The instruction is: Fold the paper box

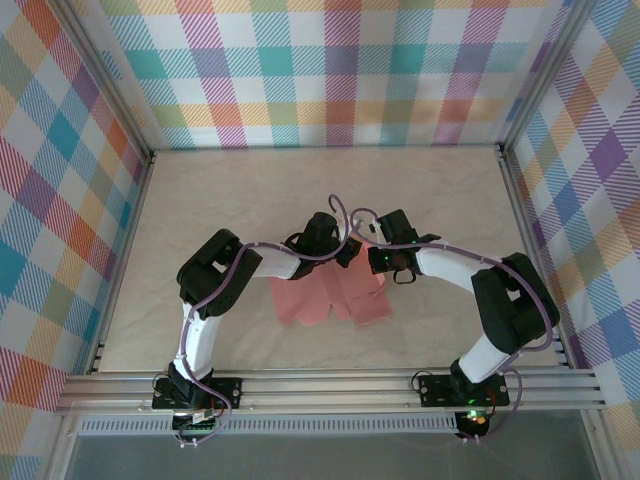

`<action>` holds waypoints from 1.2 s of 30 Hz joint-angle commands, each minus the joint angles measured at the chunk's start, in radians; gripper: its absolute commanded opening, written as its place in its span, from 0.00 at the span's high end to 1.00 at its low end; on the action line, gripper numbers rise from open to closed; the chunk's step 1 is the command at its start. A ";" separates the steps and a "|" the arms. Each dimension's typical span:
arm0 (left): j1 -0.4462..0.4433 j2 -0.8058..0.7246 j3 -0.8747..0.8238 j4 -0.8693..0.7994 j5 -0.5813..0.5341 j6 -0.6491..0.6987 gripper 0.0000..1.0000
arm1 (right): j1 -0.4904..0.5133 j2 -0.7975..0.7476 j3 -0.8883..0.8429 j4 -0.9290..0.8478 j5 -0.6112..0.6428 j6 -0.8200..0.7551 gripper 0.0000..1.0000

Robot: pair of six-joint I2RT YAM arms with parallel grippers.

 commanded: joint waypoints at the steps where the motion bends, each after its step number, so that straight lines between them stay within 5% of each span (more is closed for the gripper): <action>1: 0.008 -0.011 -0.009 0.021 0.021 -0.005 0.91 | 0.006 0.003 -0.005 -0.010 0.012 0.000 0.95; 17: 0.021 -0.219 -0.094 0.013 -0.048 -0.031 0.67 | 0.011 0.008 0.021 -0.018 0.054 -0.046 1.00; 22: 0.085 -0.345 -0.218 0.008 -0.057 -0.100 0.36 | 0.009 0.031 0.053 -0.024 0.047 -0.066 1.00; 27: 0.176 -0.447 -0.334 -0.054 -0.089 -0.135 0.21 | 0.010 0.041 0.086 -0.021 0.057 -0.085 1.00; 31: 0.291 -0.436 -0.359 -0.089 0.027 -0.211 0.01 | 0.010 0.053 0.104 -0.016 0.060 -0.108 1.00; 36: 0.345 -0.332 -0.255 -0.244 0.185 -0.209 0.03 | 0.010 0.061 0.118 -0.025 0.018 -0.116 1.00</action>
